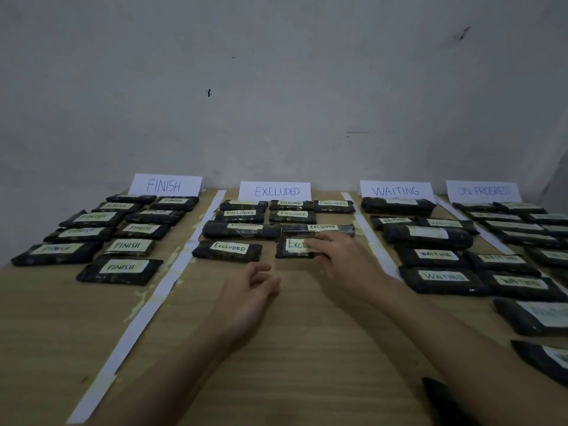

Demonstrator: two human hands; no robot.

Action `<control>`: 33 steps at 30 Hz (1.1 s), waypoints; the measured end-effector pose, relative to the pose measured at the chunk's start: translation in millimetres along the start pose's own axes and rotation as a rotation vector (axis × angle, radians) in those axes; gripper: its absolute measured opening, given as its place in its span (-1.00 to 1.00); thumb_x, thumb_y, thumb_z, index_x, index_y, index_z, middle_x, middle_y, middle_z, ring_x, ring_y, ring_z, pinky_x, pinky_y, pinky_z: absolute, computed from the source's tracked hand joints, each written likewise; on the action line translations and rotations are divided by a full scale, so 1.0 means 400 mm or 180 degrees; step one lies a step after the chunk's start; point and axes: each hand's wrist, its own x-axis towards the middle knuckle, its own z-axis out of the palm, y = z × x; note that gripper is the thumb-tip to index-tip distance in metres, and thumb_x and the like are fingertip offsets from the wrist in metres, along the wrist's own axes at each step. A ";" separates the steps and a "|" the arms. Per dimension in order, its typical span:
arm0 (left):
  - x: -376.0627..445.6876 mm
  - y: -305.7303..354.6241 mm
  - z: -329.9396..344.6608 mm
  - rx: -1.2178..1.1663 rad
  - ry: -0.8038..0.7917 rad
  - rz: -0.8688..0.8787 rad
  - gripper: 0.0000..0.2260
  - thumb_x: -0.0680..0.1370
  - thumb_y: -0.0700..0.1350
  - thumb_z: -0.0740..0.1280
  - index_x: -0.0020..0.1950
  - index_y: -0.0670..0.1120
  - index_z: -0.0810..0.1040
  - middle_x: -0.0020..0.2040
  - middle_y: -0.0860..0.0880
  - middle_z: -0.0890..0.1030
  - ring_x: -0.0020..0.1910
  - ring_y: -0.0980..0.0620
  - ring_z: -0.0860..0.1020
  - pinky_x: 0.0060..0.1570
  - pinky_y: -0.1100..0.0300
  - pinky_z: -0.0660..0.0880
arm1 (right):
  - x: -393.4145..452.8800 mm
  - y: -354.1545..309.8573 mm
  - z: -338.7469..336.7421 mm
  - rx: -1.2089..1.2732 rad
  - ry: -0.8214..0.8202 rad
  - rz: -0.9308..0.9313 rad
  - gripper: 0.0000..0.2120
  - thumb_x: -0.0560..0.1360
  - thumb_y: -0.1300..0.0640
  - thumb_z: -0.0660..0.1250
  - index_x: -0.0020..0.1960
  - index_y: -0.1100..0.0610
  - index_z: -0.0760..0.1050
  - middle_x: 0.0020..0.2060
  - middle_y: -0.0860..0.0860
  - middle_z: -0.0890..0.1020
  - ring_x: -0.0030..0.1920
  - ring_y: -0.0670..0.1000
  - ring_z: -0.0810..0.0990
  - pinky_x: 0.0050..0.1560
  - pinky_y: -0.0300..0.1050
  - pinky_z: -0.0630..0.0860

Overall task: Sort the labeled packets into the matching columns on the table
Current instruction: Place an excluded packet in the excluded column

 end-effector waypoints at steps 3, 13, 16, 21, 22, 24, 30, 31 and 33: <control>-0.011 -0.013 0.003 0.0381 -0.0017 0.0297 -0.77 0.52 -0.19 0.31 0.16 -0.05 0.48 -0.01 0.00 0.62 0.01 0.12 0.57 -0.11 0.48 0.47 | 0.047 0.002 0.043 0.0034 -0.0173 0.0233 -0.70 0.54 0.20 0.22 0.26 0.07 0.46 0.19 0.05 0.50 0.22 0.10 0.41 0.13 0.08 0.46; -0.022 -0.018 0.011 0.1553 -0.0431 0.1252 -0.72 0.54 -0.11 0.27 0.25 0.02 0.43 0.10 0.15 0.52 0.05 0.31 0.48 -0.04 0.58 0.35 | 0.039 0.002 0.041 -0.0002 -0.0516 0.0276 -0.63 0.59 0.12 0.10 0.39 0.06 0.30 0.39 0.04 0.34 0.35 0.07 0.33 0.29 0.01 0.34; -0.023 -0.012 0.028 0.2124 -0.0765 0.1556 -0.67 0.57 -0.03 0.21 0.33 0.03 0.38 0.24 0.13 0.46 0.17 0.23 0.43 0.12 0.45 0.35 | -0.023 0.015 -0.024 0.0025 -0.0610 0.0052 -0.61 0.61 0.09 0.05 0.43 0.08 0.24 0.41 0.02 0.32 0.39 0.02 0.28 0.35 -0.07 0.25; -0.044 0.010 0.104 0.2816 -0.1340 0.2146 -0.50 0.53 0.17 -0.02 0.38 0.00 0.33 0.36 0.06 0.41 0.29 0.11 0.38 0.26 0.31 0.24 | -0.165 0.062 -0.129 -0.0148 -0.0640 0.0081 -0.62 0.62 0.09 0.05 0.43 0.06 0.25 0.40 -0.02 0.34 0.39 -0.04 0.29 0.33 -0.17 0.22; -0.052 0.015 0.124 0.2890 -0.1447 0.2228 -0.44 0.50 0.20 -0.09 0.39 0.00 0.33 0.37 0.05 0.40 0.31 0.10 0.36 0.28 0.31 0.21 | -0.200 0.070 -0.148 -0.0164 -0.0642 0.0141 -0.62 0.61 0.08 0.05 0.43 0.04 0.25 0.40 -0.04 0.33 0.39 -0.05 0.29 0.33 -0.17 0.22; -0.073 0.029 0.161 0.3006 -0.1651 0.2348 -0.35 0.44 0.24 -0.18 0.42 0.01 0.29 0.41 0.05 0.36 0.36 0.10 0.31 0.28 0.34 0.11 | -0.274 0.085 -0.184 -0.0180 -0.0689 0.0262 -0.61 0.61 0.08 0.06 0.43 0.02 0.24 0.41 -0.05 0.32 0.39 -0.07 0.27 0.33 -0.21 0.18; -0.156 0.064 0.231 0.3114 -0.2205 0.2706 -0.34 0.43 0.26 -0.25 0.46 0.09 0.19 0.46 0.12 0.26 0.41 0.21 0.16 0.40 0.26 0.00 | -0.480 0.106 -0.252 -0.0325 -0.0555 0.0134 -0.66 0.59 0.11 0.10 0.34 0.09 0.40 0.28 -0.03 0.49 0.29 -0.07 0.40 0.33 -0.29 0.21; -0.169 0.065 0.236 0.3115 -0.2256 0.2764 -0.35 0.44 0.26 -0.24 0.47 0.10 0.17 0.46 0.14 0.25 0.41 0.23 0.14 0.39 0.29 -0.02 | -0.510 0.103 -0.257 -0.0358 -0.0475 0.0110 -0.66 0.59 0.09 0.09 0.31 0.10 0.43 0.24 -0.01 0.53 0.26 -0.06 0.42 0.30 -0.29 0.25; -0.193 0.063 0.241 0.3093 -0.2314 0.2873 -0.38 0.45 0.27 -0.20 0.47 0.12 0.14 0.46 0.15 0.24 0.40 0.25 0.13 0.37 0.34 -0.06 | -0.565 0.095 -0.261 -0.0353 -0.0357 0.0094 -0.63 0.57 0.04 0.05 0.27 0.11 0.47 0.20 0.02 0.57 0.23 -0.06 0.44 0.27 -0.17 0.38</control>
